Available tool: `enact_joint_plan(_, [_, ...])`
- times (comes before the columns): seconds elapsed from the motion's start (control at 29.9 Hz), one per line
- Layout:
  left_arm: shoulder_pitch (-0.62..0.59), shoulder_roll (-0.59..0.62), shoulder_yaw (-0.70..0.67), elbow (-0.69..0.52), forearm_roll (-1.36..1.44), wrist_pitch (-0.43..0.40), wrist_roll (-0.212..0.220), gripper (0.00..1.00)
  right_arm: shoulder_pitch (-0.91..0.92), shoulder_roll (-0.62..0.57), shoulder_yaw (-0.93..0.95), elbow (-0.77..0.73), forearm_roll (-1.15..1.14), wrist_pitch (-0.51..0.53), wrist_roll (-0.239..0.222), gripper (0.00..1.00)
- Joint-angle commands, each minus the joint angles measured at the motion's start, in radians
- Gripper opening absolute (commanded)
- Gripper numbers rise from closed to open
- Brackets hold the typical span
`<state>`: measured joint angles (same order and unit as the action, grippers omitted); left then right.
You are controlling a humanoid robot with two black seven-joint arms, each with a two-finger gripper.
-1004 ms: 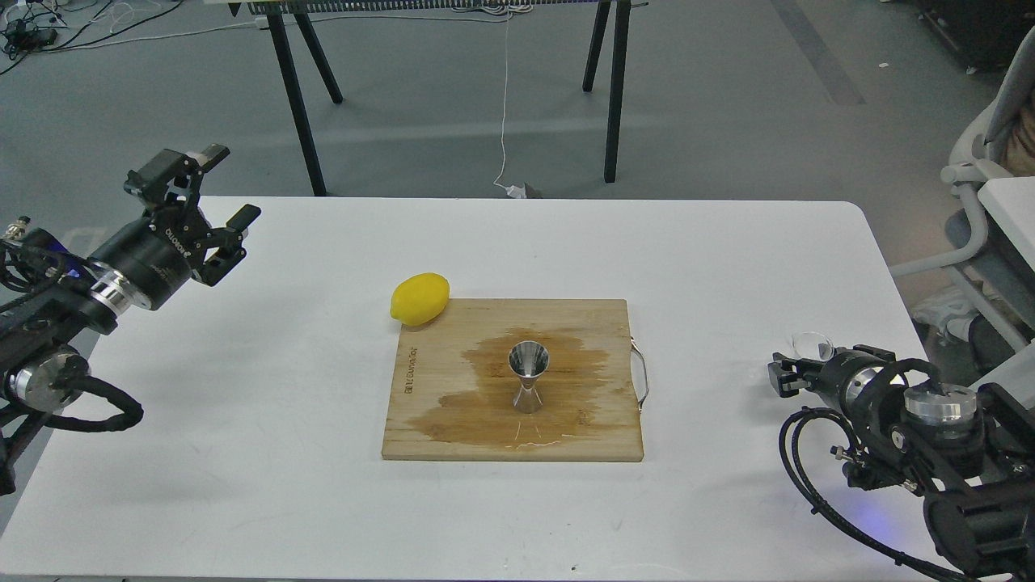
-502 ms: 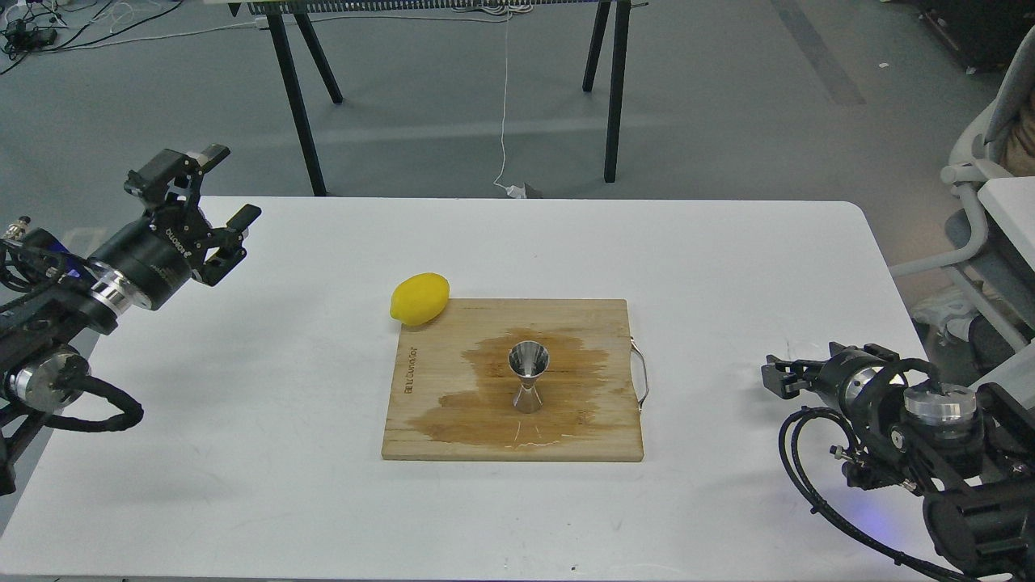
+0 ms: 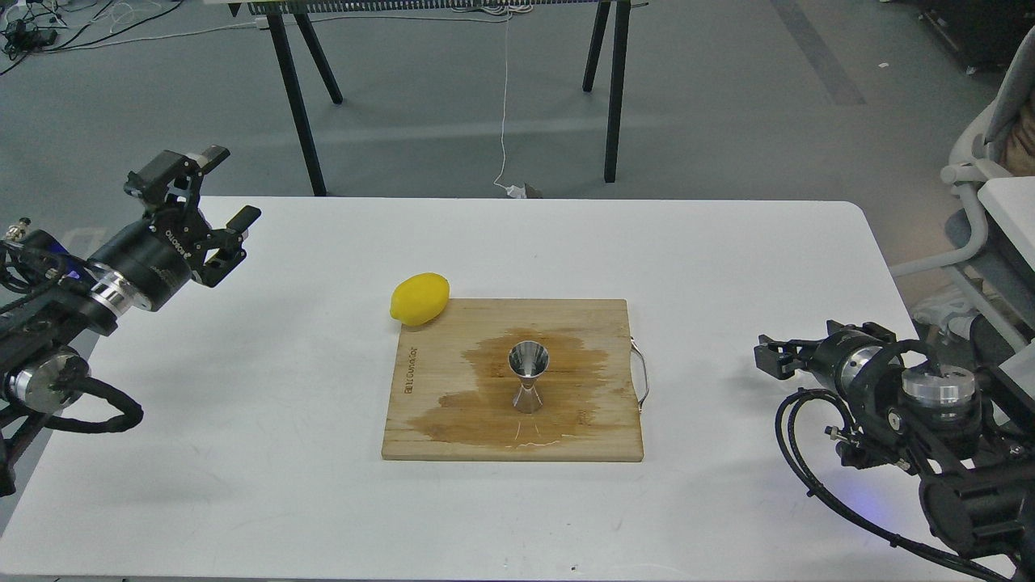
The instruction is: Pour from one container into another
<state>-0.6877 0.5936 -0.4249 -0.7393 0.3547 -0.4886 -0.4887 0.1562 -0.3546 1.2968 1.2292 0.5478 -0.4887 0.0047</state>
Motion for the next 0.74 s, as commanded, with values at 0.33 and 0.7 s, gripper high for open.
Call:
enact_joint_plan(0.33, [-0.065,0.005,-0.050,0.008,-0.019,0.000,0.000,0.92,0.360,-0.175,-0.135,-0.126,-0.347,0.699,-0.134,0.98])
enact_joint_plan(0.7, [-0.073,0.005,-0.140,0.006,-0.097,0.000,0.000,0.92,0.465,-0.202,-0.134,-0.329,-0.347,0.977,-0.124,0.98])
